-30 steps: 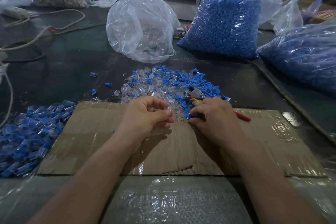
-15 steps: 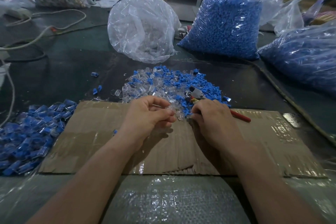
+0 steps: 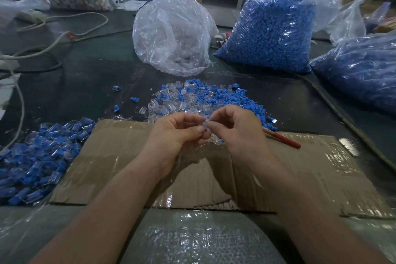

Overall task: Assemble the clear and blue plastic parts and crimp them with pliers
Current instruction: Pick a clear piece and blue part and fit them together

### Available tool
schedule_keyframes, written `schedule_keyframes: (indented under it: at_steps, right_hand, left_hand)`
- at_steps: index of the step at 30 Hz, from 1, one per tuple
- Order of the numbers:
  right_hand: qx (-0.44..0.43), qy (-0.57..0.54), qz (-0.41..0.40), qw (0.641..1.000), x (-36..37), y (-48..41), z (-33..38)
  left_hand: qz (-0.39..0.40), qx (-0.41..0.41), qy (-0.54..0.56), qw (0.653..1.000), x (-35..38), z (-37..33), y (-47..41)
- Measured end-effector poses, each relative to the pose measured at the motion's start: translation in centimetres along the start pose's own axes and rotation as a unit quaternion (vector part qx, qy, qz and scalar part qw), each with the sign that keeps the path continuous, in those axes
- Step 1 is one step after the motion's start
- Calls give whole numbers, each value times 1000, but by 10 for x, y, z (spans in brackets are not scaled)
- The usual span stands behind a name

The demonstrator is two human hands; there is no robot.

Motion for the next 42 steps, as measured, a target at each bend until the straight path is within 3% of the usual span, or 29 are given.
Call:
schedule_keyframes:
  at_steps: [3,8,13,28,42]
  right_hand:
    - [0,-41,-13,999,-7,-6,4]
    - [72,-188,13,979,0,-7,-6]
    - [44,-175,19,983,-2,2,-7]
    - [37,-88,4,995,-6,8,-10]
    - [63,-191,105,974,-5,8,-7]
  left_hand:
    - [-8,-11,0,1000,-1,2,0]
    - [-36,0,1,999,-4,2,1]
    - [-33,41,5,999,-4,-4,-1]
    - [17,117,-129,985,3,-16,3]
    - [75,79,-34,994,3,-7,0]
Point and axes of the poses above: each hand's wrist, its own y-axis away from the middle knuckle, its own x-axis out of the palm, z = x × y, the point moved 6 cm from there along -y, towards the middle knuckle, and after that the axes turned 15 degrees about x, right-handed, at the moved point
